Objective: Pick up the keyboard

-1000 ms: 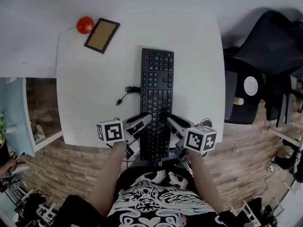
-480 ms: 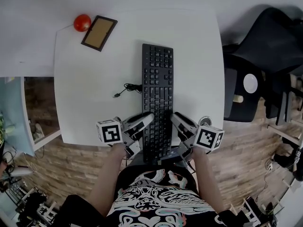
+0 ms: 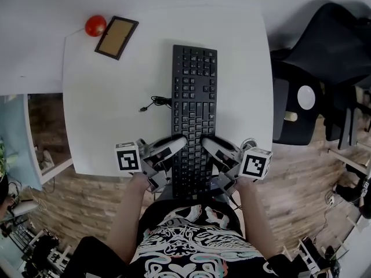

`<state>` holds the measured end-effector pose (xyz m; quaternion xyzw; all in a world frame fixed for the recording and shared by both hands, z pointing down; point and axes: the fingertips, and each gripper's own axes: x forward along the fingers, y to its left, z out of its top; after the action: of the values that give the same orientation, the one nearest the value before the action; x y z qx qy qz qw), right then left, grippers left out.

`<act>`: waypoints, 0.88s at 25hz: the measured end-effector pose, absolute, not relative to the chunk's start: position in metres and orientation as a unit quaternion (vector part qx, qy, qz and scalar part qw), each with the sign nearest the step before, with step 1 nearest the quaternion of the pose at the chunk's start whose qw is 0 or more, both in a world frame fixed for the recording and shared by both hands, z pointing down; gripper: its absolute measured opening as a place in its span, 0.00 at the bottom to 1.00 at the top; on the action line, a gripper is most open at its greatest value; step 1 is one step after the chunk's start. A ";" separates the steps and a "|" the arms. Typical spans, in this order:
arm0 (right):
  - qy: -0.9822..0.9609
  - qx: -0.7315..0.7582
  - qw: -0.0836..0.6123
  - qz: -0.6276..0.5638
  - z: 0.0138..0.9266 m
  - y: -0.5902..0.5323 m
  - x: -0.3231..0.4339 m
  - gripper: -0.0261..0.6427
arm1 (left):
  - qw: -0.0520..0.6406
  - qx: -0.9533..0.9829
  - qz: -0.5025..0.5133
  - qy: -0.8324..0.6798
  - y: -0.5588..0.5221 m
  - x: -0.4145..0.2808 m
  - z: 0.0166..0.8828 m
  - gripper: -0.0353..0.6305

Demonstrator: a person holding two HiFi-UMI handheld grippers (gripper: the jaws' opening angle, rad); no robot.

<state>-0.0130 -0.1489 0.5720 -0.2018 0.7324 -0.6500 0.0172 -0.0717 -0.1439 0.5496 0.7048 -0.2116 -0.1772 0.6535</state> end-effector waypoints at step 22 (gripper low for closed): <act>0.746 -0.174 0.071 -0.639 0.541 -0.129 -0.030 0.27 | 0.639 0.724 -0.165 -0.200 -0.125 -0.074 0.532 0.21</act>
<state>-0.0302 -0.1291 0.5407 -0.1739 0.7456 -0.6394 0.0709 -0.0739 -0.1254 0.5323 0.7240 -0.2003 -0.1649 0.6392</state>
